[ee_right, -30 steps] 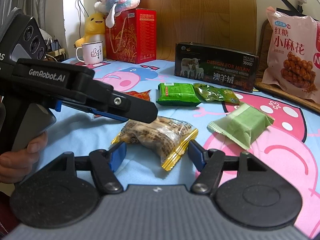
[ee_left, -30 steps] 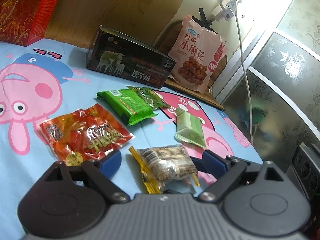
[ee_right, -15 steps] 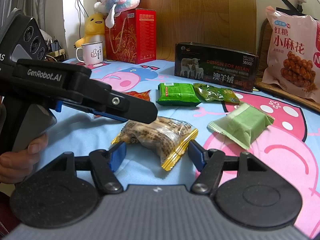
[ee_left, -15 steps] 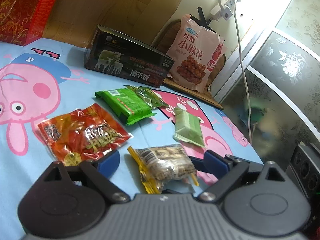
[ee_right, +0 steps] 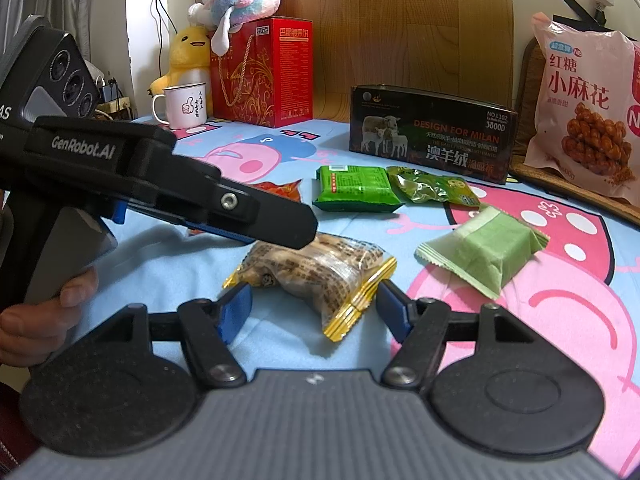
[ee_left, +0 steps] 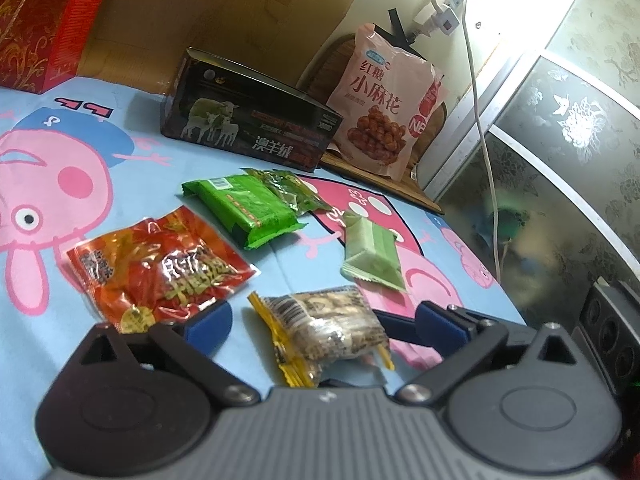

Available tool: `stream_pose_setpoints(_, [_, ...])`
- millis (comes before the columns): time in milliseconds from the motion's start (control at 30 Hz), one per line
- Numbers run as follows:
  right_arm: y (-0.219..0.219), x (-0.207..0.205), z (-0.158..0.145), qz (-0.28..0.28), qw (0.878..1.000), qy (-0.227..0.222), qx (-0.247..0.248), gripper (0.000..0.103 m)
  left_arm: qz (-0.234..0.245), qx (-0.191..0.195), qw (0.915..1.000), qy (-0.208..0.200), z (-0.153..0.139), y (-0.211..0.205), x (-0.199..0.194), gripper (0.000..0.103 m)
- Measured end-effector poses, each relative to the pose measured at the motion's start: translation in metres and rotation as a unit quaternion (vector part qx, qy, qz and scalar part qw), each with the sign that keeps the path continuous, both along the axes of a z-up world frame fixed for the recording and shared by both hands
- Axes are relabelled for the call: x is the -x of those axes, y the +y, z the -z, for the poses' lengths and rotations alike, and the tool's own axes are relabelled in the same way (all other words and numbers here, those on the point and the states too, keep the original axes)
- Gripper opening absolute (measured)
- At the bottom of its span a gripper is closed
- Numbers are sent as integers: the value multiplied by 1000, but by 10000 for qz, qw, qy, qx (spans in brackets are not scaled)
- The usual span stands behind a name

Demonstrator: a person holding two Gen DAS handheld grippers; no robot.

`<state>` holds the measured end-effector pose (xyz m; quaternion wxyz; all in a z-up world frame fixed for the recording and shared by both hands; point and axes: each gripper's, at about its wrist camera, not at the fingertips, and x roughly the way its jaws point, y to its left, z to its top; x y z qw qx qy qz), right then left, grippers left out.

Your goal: Organize snacks

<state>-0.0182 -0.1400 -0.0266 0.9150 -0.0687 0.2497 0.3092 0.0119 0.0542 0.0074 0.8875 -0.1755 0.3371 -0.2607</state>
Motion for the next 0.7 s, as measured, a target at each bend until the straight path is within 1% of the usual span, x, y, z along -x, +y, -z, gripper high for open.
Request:
stream_pose_setpoints(367, [0, 0, 0, -8, 10000, 0, 5, 71, 2, -45, 10000, -18, -1, -2, 1, 103])
stream_pose_setpoints(700, [0, 0, 0, -7, 10000, -26, 34, 70, -51, 34, 10000, -57, 1, 3, 3, 103])
